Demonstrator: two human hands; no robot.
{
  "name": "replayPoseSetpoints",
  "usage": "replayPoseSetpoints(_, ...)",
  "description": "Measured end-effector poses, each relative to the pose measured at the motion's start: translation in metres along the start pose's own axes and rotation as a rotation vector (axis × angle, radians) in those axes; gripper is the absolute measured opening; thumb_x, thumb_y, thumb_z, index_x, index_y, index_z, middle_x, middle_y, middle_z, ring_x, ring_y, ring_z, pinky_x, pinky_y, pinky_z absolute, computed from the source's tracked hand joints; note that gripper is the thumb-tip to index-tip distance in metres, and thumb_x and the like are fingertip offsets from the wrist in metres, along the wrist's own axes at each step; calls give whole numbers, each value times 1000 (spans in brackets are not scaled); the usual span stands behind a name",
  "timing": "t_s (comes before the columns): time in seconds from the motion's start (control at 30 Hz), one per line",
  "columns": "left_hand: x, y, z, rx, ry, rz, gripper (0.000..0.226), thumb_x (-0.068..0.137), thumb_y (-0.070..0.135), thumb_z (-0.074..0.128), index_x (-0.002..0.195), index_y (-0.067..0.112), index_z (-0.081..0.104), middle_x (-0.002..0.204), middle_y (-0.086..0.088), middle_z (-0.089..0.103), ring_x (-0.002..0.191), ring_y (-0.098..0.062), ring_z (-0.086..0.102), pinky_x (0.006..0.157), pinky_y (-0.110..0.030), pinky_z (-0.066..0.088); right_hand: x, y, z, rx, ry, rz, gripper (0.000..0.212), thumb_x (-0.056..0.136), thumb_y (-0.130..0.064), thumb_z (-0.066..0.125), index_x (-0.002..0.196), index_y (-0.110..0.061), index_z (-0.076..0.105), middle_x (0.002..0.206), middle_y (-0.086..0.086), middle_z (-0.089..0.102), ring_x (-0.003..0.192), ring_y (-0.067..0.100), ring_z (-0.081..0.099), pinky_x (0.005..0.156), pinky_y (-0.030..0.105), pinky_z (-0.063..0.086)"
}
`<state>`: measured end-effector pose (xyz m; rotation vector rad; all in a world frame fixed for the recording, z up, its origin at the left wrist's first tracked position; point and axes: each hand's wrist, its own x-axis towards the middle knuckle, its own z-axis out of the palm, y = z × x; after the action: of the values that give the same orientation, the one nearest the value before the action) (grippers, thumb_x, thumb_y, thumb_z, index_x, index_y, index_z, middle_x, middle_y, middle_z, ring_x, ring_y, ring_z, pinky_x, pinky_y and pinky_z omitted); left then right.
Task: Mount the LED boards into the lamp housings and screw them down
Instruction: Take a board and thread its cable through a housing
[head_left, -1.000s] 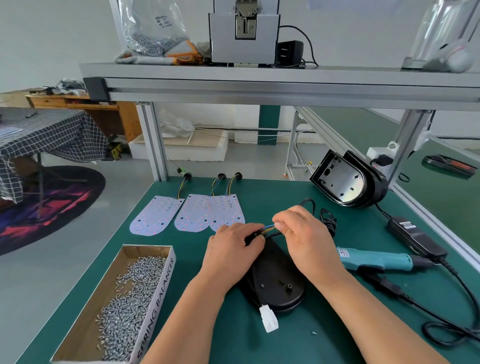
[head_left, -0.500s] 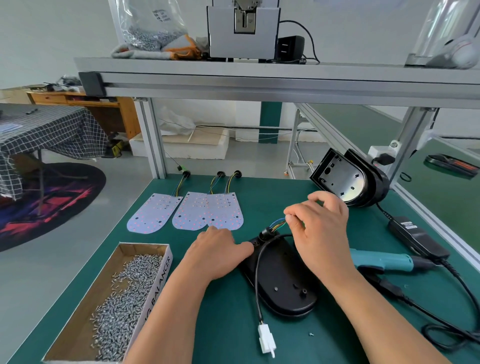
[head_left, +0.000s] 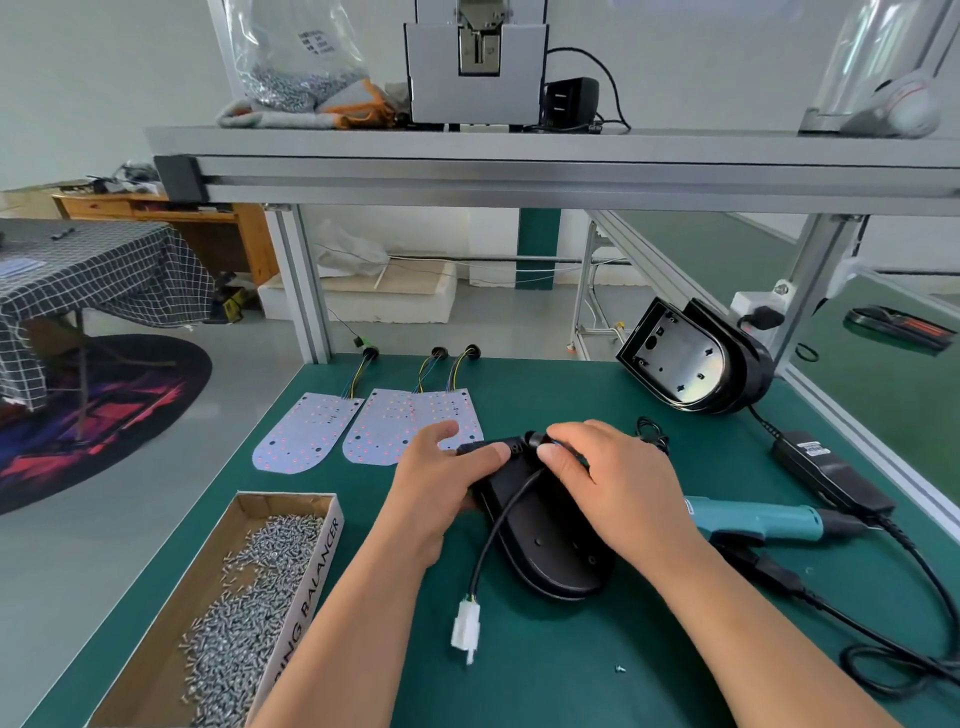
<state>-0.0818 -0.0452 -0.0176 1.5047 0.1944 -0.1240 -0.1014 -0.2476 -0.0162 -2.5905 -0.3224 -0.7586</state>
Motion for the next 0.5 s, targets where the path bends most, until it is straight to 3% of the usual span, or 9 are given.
replayPoseSetpoints(0.07, 2, -2, 5, -161, -44, 28, 75, 67, 30, 92, 133, 8, 65, 120, -20, 77, 103, -30, 78, 103, -55, 60, 1, 1, -1, 116, 14, 85, 29, 99, -49, 64, 118, -29, 74, 106, -13, 76, 97, 16, 71, 83, 42, 57)
replayPoseSetpoints(0.17, -4, -1, 14, -386, -219, 95, 35, 84, 19, 83, 111, -1, 80, 119, -28, 76, 106, -37, 76, 103, -50, 60, 3, 0, -3, 285, 71, 165, 28, 96, -44, 73, 121, -31, 74, 107, -25, 74, 101, -1, 68, 88, 28, 54)
replayPoseSetpoints(0.3, -12, 0, 24, -472, -324, 110, 37, 91, 21, 77, 120, 0, 78, 127, -26, 74, 119, -38, 73, 106, -46, 58, 1, -2, -5, 476, 111, 241, 22, 96, -32, 77, 118, -32, 76, 107, -32, 72, 103, -9, 66, 86, 10, 47)
replayPoseSetpoints(0.4, -18, -1, 31, -427, -314, 175, 39, 96, 28, 71, 128, 6, 75, 132, -21, 73, 127, -36, 69, 111, -48, 55, 2, -5, -9, 625, 128, 279, 19, 98, -26, 77, 117, -30, 77, 105, -23, 76, 104, 1, 71, 89, 19, 54)
replayPoseSetpoints(0.5, -26, -3, 40, -415, -346, 228, 53, 100, 35, 69, 149, 15, 61, 144, -18, 67, 138, -36, 62, 118, -60, 45, 1, -11, -12, 716, 148, 265, 18, 99, -24, 75, 115, -32, 76, 104, -20, 77, 102, 5, 72, 87, 18, 55)
